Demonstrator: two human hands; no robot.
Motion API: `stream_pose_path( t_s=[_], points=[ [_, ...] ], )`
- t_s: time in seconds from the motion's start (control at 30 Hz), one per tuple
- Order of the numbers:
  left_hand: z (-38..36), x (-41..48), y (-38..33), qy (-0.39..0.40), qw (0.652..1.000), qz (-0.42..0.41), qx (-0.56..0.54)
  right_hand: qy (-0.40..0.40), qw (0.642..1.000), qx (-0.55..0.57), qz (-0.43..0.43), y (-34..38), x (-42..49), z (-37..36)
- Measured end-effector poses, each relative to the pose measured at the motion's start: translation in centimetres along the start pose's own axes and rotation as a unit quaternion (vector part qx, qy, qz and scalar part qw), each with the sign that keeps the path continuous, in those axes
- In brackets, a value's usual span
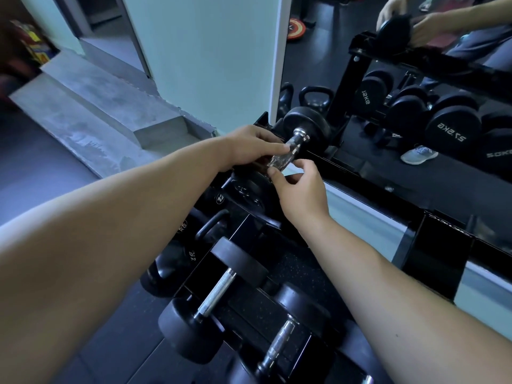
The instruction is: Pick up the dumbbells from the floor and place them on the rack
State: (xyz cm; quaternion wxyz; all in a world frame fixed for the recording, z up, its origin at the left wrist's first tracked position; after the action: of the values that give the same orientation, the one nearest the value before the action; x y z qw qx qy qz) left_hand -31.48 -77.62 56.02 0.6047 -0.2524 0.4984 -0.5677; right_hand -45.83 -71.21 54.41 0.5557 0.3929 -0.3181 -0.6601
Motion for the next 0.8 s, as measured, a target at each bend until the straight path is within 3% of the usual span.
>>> stream_pose_path(
  t_s=[0.13,0.27,0.33,0.5,0.67,0.8],
  points=[
    [1.0,-2.9,-0.3,-0.041,0.999,-0.026,-0.01,-0.031,0.999,0.0,0.021,0.9,-2.2,0.8],
    [3.6,-7.7,0.2,-0.117,0.991,-0.064,-0.019,-0.118,0.981,-0.041,0.149,3.4,-7.4,1.9],
    [5.6,-11.6,1.9,-0.167,0.981,-0.086,-0.049,-0.112,0.975,-0.047,0.187,3.9,-11.0,0.9],
    [7.5,-24.8,13.1,-0.214,0.969,-0.053,-0.108,0.043,0.983,-0.047,0.173,0.1,-21.3,-8.2],
    [4.5,-39.7,32.5,-0.205,0.966,0.102,-0.118,0.194,0.973,-0.082,0.09,-8.8,-34.1,-19.3],
    [0.1,-50.3,47.4,-0.21,0.941,0.227,-0.135,0.294,0.945,-0.142,0.021,-17.6,-43.0,-27.6]
  ],
)
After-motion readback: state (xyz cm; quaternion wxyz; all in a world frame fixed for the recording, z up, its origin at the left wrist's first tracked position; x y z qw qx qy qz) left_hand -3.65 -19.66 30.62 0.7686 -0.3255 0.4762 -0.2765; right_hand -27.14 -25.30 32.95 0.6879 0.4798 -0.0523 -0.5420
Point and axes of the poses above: each hand's wrist, its own x-axis towards the middle knuckle, its own z-axis out of the back of the hand, y = z × x, the point moved 10 cm from there along x, towards the middle knuckle, and after that the axes turned 5 degrees about -x, right-handed, at the moved point
